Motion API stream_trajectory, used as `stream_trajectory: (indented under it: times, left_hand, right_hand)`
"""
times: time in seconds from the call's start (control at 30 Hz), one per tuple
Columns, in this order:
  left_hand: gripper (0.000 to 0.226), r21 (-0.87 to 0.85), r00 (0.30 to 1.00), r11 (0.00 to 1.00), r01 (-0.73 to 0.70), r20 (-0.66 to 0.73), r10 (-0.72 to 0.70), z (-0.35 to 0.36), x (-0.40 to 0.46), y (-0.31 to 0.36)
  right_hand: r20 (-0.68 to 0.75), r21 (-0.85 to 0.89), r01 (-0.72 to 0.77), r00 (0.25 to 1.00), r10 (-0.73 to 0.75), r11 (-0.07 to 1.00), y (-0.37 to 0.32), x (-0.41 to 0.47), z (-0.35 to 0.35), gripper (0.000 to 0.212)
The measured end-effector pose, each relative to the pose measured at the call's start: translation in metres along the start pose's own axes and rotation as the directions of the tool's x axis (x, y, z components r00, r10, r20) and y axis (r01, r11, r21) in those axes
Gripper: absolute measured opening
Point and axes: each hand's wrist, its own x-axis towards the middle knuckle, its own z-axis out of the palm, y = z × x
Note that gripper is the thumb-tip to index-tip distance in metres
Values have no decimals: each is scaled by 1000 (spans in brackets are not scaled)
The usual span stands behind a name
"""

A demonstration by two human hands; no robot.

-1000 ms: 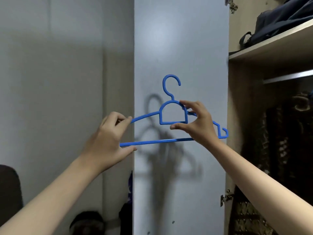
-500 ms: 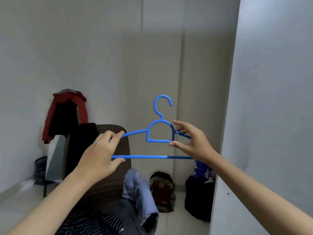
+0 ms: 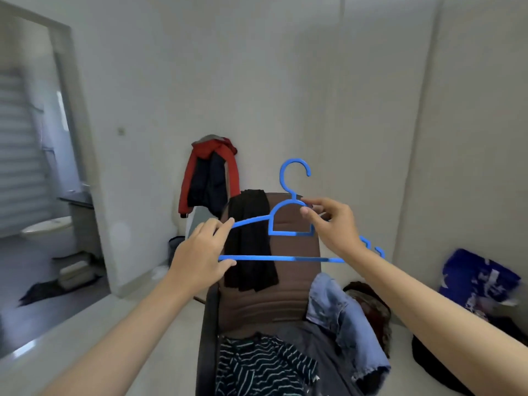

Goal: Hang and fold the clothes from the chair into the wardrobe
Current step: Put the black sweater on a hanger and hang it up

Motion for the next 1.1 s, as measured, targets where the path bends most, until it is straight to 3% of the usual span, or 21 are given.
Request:
stream_trajectory:
  times: [0.37,0.83,1.0,1.1]
  left_hand:
    - [87,-13,998,1000,18,56,-17,104,78,-93]
    - [85,-35,994,995,93,65,-91,290,249,-142]
    - [90,-210,977,955,209,95,-193,332,275,-162]
    - [76,-303,948,899,317,63,-313,359,293,-183]
  right_hand:
    - [55,-42,-50,997,52,998,84,108,80,11]
    - [68,-42,-26,997,29,999,269,306,120,15]
    - [58,-82,-33,998,38,996,315,334,134,17]
    - [40,-102,-62,997,66,993,336,341,135,17]
